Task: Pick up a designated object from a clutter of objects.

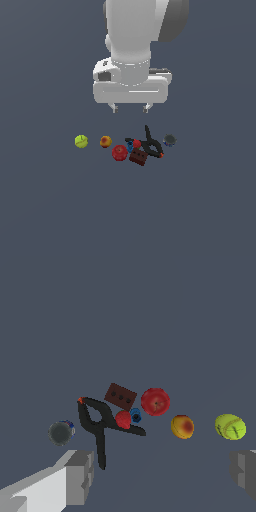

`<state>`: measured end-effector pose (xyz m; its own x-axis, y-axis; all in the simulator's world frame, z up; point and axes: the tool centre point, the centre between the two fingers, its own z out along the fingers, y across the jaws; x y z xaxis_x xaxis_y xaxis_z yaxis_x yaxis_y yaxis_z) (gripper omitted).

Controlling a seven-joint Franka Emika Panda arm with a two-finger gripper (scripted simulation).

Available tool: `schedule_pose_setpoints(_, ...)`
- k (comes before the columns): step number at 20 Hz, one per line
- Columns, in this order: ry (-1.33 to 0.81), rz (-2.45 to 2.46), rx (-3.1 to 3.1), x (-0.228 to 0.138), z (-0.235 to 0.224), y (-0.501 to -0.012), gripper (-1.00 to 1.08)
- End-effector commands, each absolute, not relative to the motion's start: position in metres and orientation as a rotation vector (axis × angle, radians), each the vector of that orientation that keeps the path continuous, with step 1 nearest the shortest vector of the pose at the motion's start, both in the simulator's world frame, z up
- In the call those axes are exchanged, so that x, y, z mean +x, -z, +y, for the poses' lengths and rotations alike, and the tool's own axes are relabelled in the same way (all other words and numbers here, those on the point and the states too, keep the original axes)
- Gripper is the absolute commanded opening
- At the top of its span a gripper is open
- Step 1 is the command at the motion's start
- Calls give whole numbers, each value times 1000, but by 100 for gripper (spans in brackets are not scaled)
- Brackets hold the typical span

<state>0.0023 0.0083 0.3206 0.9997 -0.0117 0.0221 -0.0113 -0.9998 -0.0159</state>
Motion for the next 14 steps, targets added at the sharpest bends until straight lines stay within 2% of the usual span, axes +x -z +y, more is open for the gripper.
schedule_pose_setpoints(1,35,18,-3126,2,8,-321,100)
schedule_pose_setpoints(14,52,79,-3105,5,-15,-329,100)
